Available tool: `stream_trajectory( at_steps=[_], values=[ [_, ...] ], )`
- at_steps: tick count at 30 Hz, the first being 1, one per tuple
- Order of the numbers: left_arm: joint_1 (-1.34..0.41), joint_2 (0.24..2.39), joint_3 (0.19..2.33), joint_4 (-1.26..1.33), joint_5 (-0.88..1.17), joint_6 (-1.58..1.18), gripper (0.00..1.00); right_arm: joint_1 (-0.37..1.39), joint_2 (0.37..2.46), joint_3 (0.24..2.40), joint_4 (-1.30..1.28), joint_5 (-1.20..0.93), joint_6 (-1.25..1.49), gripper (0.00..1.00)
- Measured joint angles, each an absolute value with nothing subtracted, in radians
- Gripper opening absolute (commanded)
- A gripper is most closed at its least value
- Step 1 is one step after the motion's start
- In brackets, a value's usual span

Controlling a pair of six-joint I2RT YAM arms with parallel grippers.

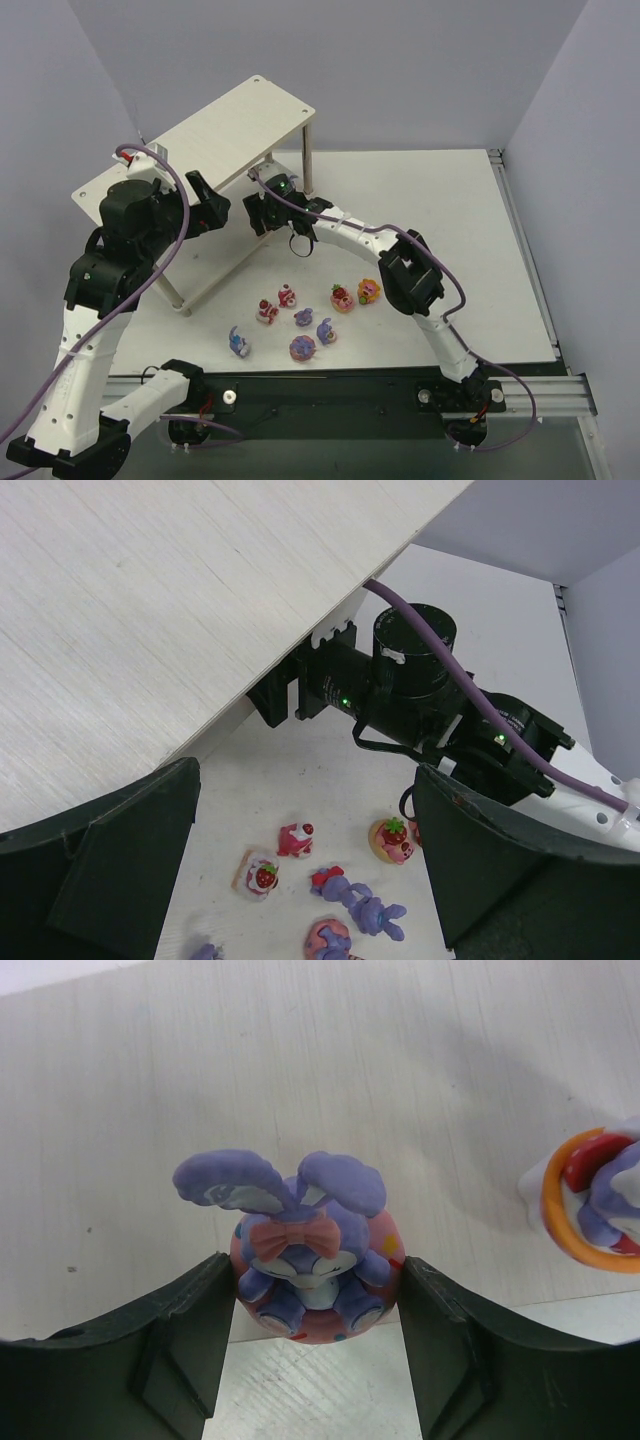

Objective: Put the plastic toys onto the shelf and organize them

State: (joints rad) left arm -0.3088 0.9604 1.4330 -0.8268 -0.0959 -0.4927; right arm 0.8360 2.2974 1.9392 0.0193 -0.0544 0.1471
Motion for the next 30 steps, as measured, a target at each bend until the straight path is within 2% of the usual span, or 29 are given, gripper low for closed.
stream_trajectory(
  at_steps=[9, 18, 21, 25, 28, 30],
  values=[
    [-0.309, 0.960, 1.419, -0.821, -0.096, -0.493, 0.97, 0.836, 2.312, 1.940, -0.014, -0.056, 0.125, 0.20],
    [-0.309, 0.960, 1.418, -0.820, -0.096, -0.493, 0.98, 0.836, 2.342, 1.973, -0.044, -0.039, 0.118, 0.32],
    [-0.309, 0.960, 1.417, -0.820, -0.096, -0.493, 0.97, 0.836, 2.342, 1.973, -0.046, -0.033, 0.113, 0.37],
    [-0.309, 0.959, 1.414, -0.820, -0.096, -0.493, 0.97, 0.836, 2.342, 1.973, -0.046, -0.030, 0.107, 0.54],
    [-0.309, 0.959, 1.414, -0.820, -0.096, -0.493, 0.97, 0.836, 2.342, 1.973, -0.046, -0.030, 0.105, 0.63],
    [-0.309, 0.959, 1.414, -0.820, -0.096, -0.493, 0.97, 0.837, 2.342, 1.973, -0.046, -0.029, 0.102, 0.66]
  ],
)
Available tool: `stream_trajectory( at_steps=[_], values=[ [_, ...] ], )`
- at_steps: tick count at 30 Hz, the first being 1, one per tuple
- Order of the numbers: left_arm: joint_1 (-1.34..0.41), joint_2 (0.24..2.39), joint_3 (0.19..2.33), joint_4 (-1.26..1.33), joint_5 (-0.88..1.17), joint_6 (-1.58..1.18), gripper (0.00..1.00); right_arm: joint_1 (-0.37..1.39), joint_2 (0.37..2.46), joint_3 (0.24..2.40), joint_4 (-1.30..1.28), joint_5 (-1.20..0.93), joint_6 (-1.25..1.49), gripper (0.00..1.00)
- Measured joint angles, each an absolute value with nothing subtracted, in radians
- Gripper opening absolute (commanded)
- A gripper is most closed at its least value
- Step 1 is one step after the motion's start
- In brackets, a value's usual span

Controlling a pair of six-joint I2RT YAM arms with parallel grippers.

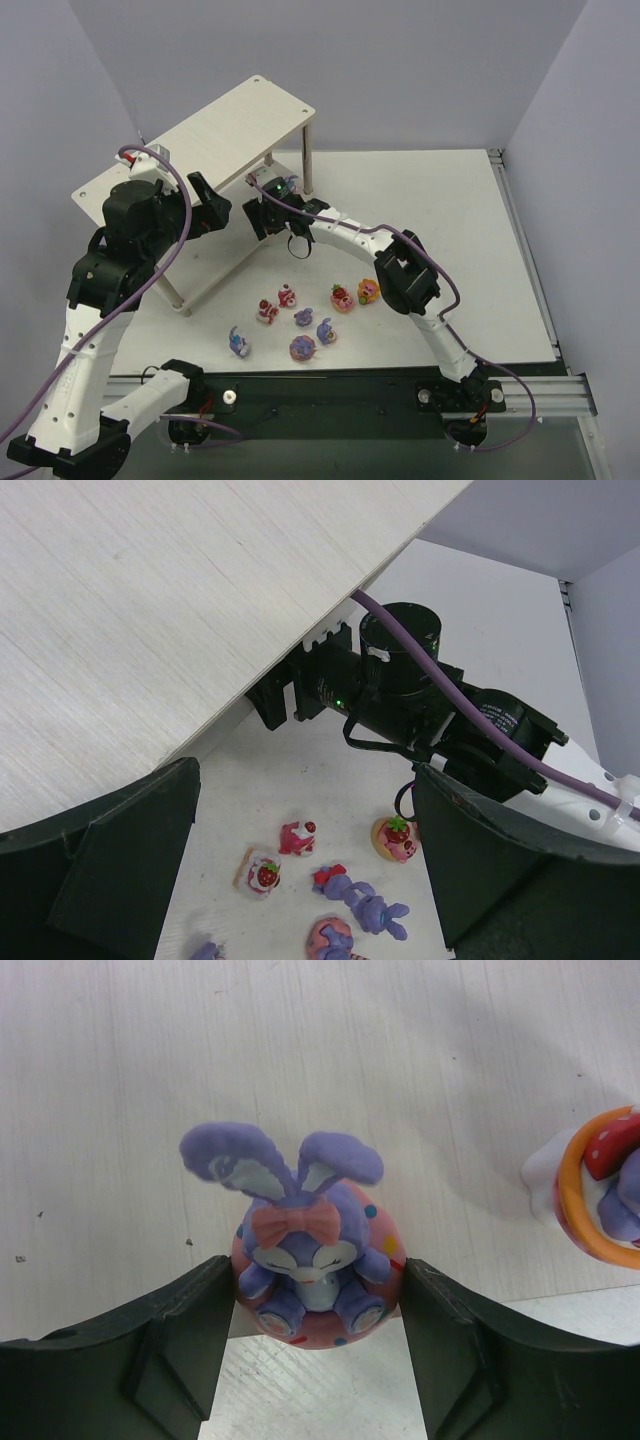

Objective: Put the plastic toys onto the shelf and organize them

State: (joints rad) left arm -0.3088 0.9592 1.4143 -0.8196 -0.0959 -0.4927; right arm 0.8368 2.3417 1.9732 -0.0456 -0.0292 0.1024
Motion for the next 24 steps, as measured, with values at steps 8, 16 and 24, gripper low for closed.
stream_trajectory(
  at_steps=[8, 16, 24],
  values=[
    [-0.309, 0.954, 1.414, -0.820, -0.096, -0.493, 0.97, 0.838, 2.342, 1.973, -0.059, -0.002, 0.104, 0.71],
    [-0.309, 0.949, 1.414, -0.820, -0.096, -0.493, 0.97, 0.838, 2.342, 1.973, -0.058, 0.019, 0.113, 0.50],
    [-0.309, 0.950, 1.414, -0.820, -0.096, -0.493, 0.97, 0.833, 2.342, 1.972, -0.052, 0.038, 0.122, 0.43]
  ],
)
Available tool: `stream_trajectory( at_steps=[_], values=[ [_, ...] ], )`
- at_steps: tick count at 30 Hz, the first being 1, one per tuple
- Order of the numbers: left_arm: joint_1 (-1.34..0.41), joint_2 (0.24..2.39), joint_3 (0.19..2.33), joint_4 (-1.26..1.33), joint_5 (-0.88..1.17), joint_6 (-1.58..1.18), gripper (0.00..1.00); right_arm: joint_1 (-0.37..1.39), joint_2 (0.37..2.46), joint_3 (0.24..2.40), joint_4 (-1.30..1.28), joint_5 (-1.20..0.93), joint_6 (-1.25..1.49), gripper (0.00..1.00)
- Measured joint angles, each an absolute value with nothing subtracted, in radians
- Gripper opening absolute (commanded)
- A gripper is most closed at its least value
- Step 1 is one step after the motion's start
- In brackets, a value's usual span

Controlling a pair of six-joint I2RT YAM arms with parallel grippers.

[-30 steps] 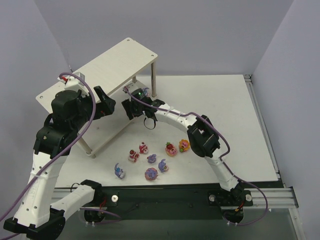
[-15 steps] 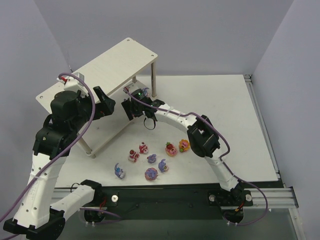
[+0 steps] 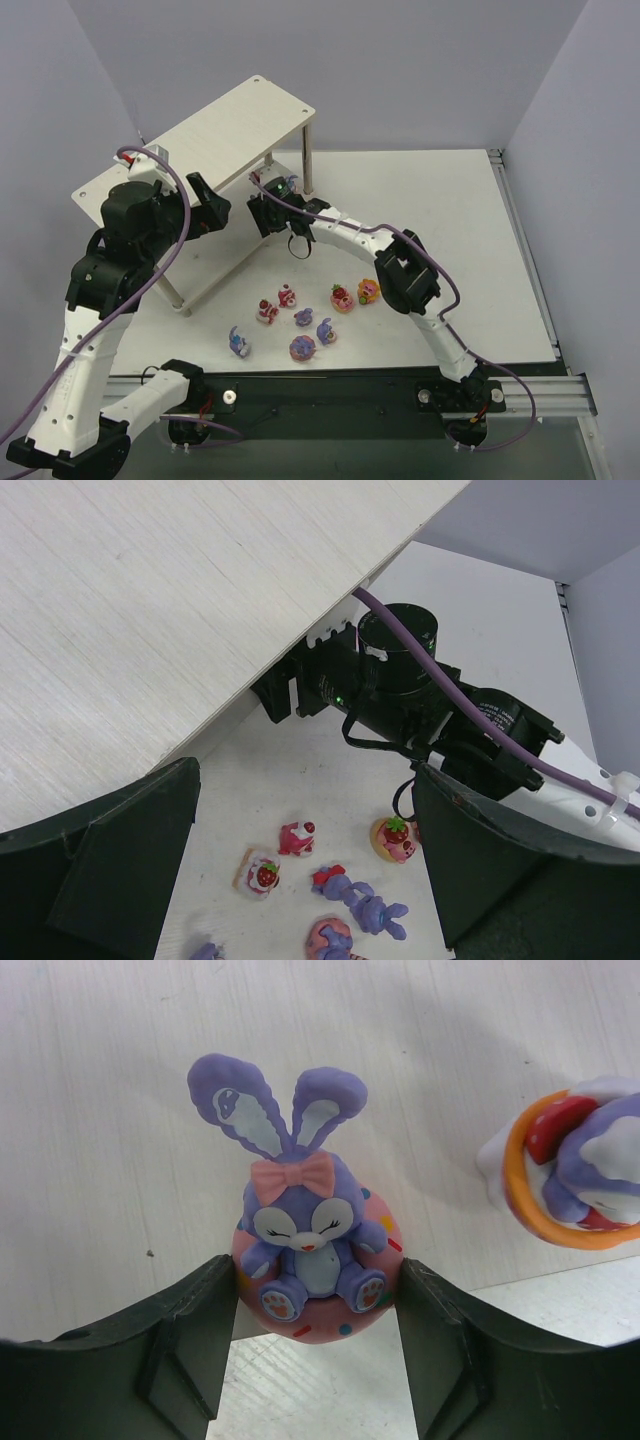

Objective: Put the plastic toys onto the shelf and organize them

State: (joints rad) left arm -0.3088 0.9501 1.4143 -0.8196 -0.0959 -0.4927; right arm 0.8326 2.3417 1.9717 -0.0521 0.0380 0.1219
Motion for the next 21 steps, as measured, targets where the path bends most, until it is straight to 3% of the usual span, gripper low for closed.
stream_trajectory(
  at_steps=[21],
  values=[
    [-0.309, 0.962, 1.414, -0.820, -0.096, -0.493, 0.97, 0.801, 2.352, 1.980, -0.033, 0.018, 0.096, 0.47]
  ],
)
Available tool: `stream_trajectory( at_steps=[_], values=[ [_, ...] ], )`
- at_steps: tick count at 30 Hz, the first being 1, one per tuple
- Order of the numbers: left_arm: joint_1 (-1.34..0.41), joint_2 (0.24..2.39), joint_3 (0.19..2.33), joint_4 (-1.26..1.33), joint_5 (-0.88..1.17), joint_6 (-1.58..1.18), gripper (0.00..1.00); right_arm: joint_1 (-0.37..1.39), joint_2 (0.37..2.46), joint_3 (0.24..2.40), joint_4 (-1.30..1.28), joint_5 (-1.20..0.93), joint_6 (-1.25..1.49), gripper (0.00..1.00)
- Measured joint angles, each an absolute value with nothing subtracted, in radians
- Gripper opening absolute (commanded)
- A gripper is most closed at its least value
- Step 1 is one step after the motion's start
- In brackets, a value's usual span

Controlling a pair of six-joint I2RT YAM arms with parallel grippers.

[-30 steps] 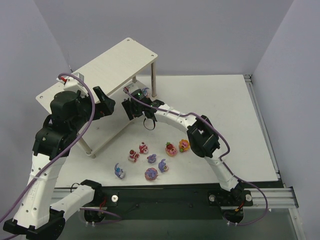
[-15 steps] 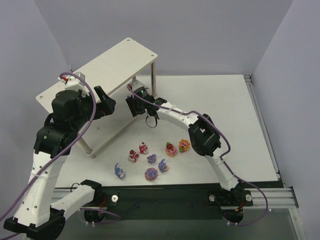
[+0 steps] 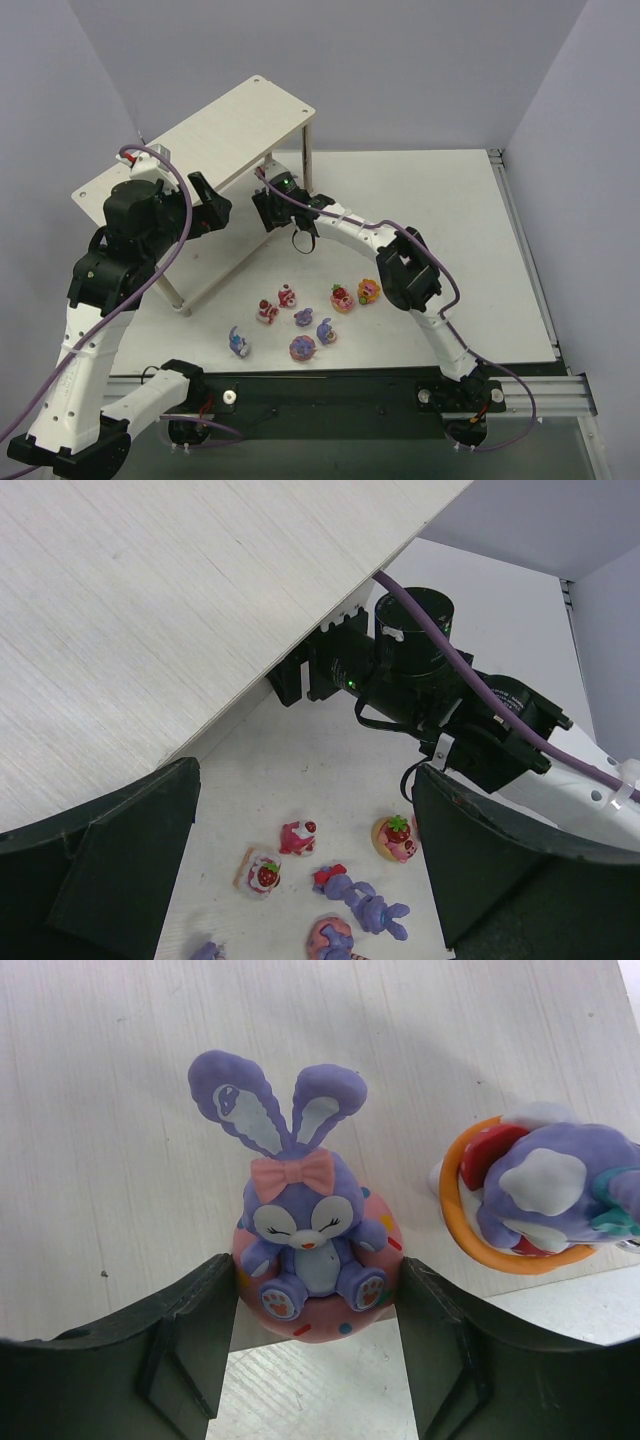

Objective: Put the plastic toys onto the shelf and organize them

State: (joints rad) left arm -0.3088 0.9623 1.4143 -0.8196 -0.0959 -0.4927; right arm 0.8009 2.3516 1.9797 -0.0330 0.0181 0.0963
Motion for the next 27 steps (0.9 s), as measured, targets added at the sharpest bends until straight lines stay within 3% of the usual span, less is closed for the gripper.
stream_trajectory(
  at_steps=[3, 10, 27],
  values=[
    [-0.309, 0.962, 1.414, -0.820, -0.096, -0.493, 0.97, 0.803, 2.354, 1.983, -0.033, 0.017, 0.099, 0.50],
    [-0.309, 0.962, 1.414, -0.820, -0.096, -0.493, 0.97, 0.807, 2.355, 1.984, -0.034, 0.014, 0.104, 0.67],
    [-0.309, 0.962, 1.414, -0.820, -0.097, -0.493, 0.97, 0.809, 2.339, 1.945, 0.005, 0.035, 0.110, 0.77]
  ],
)
